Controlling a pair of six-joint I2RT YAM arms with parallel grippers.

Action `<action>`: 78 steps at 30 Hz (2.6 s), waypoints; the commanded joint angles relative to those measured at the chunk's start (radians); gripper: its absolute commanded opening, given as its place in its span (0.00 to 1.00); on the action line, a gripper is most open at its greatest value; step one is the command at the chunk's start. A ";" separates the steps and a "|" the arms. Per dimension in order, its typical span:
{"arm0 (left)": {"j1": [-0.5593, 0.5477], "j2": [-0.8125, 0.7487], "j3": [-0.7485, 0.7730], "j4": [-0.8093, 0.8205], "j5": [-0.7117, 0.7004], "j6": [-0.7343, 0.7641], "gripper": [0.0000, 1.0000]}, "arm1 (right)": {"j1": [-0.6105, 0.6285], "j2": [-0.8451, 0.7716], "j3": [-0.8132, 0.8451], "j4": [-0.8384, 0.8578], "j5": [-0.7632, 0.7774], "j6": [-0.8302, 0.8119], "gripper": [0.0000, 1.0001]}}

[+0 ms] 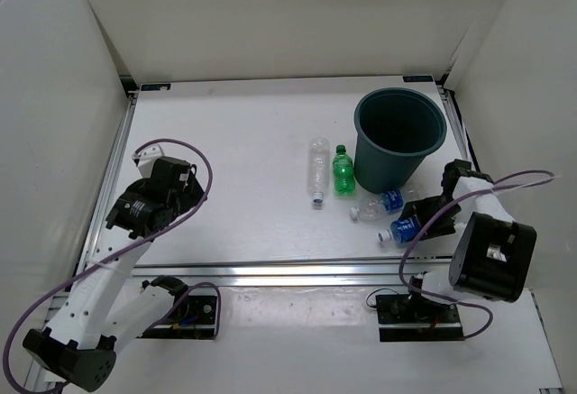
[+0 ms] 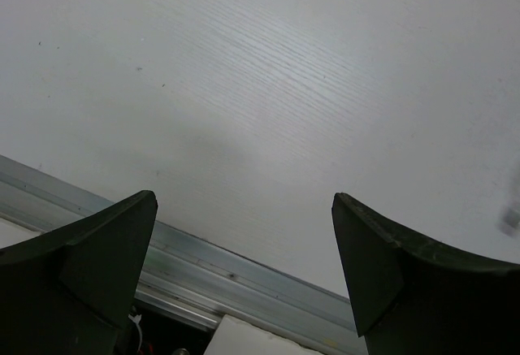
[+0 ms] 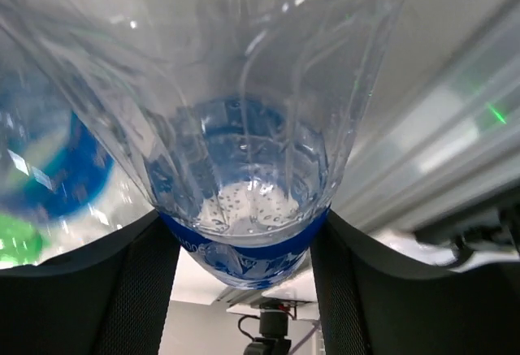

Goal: Put the plastic bottles in the bin

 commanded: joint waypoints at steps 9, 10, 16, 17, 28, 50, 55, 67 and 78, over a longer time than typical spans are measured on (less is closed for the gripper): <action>-0.005 0.058 0.037 0.122 -0.008 0.028 1.00 | -0.003 -0.383 0.568 -0.449 -0.113 -0.098 0.31; -0.005 0.067 0.037 0.122 -0.008 0.037 0.97 | -0.003 -0.366 0.642 -0.424 -0.114 -0.161 0.31; -0.005 0.087 0.037 0.150 0.027 0.089 0.95 | 0.102 -0.071 1.181 -0.325 0.087 -0.292 0.33; -0.005 0.099 0.037 0.159 0.036 0.100 0.97 | 0.160 -0.003 1.210 -0.273 0.133 -0.343 0.35; -0.005 0.242 0.144 0.124 0.101 0.154 1.00 | 0.347 0.232 1.283 -0.163 0.351 -0.439 1.00; -0.005 0.253 0.106 0.142 0.096 0.143 1.00 | -0.176 -0.308 0.010 0.131 -0.334 -0.063 1.00; -0.005 0.253 0.083 0.152 0.105 0.152 1.00 | -0.140 -0.209 0.001 0.244 -0.344 -0.074 1.00; -0.005 0.262 0.083 0.132 0.127 0.152 1.00 | -0.055 0.111 0.137 0.268 -0.259 -0.083 1.00; -0.005 0.253 0.083 0.101 0.095 0.143 1.00 | -0.005 0.301 0.174 0.223 -0.242 -0.141 0.91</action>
